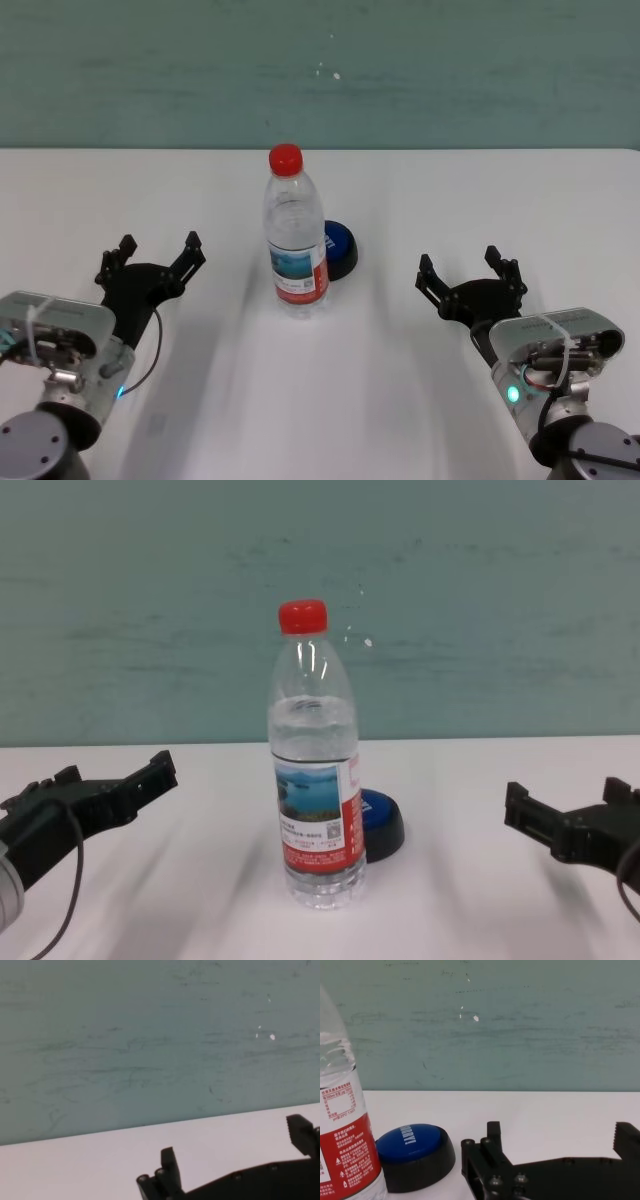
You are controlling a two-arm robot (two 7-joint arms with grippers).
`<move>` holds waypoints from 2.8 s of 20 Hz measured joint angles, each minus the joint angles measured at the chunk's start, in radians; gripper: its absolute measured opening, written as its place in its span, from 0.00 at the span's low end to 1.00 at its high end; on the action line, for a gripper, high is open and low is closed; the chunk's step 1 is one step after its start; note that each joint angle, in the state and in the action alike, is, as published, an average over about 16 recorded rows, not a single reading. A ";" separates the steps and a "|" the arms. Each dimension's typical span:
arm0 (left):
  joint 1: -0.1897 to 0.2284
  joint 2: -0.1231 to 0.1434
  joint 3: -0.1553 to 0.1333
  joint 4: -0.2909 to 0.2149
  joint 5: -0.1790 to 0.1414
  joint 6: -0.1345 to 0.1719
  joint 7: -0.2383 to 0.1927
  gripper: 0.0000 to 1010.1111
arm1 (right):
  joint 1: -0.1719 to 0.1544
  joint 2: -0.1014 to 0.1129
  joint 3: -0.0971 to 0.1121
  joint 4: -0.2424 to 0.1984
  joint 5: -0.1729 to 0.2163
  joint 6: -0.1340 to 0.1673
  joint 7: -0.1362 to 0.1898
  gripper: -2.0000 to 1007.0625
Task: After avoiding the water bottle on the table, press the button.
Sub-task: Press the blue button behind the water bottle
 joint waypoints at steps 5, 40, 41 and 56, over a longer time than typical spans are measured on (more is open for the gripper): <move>0.000 0.000 0.000 0.000 0.000 0.000 0.000 1.00 | 0.000 0.000 0.000 0.000 0.000 0.000 0.000 1.00; 0.004 0.000 -0.007 -0.002 -0.003 0.000 -0.014 1.00 | 0.000 0.000 0.000 0.000 0.000 0.000 0.000 1.00; 0.007 0.000 -0.009 -0.004 -0.004 0.001 -0.019 1.00 | 0.000 0.000 0.000 0.000 0.000 0.000 0.000 1.00; 0.084 0.006 -0.063 -0.096 -0.036 0.025 -0.115 1.00 | 0.000 0.000 0.000 0.000 0.000 0.000 0.000 1.00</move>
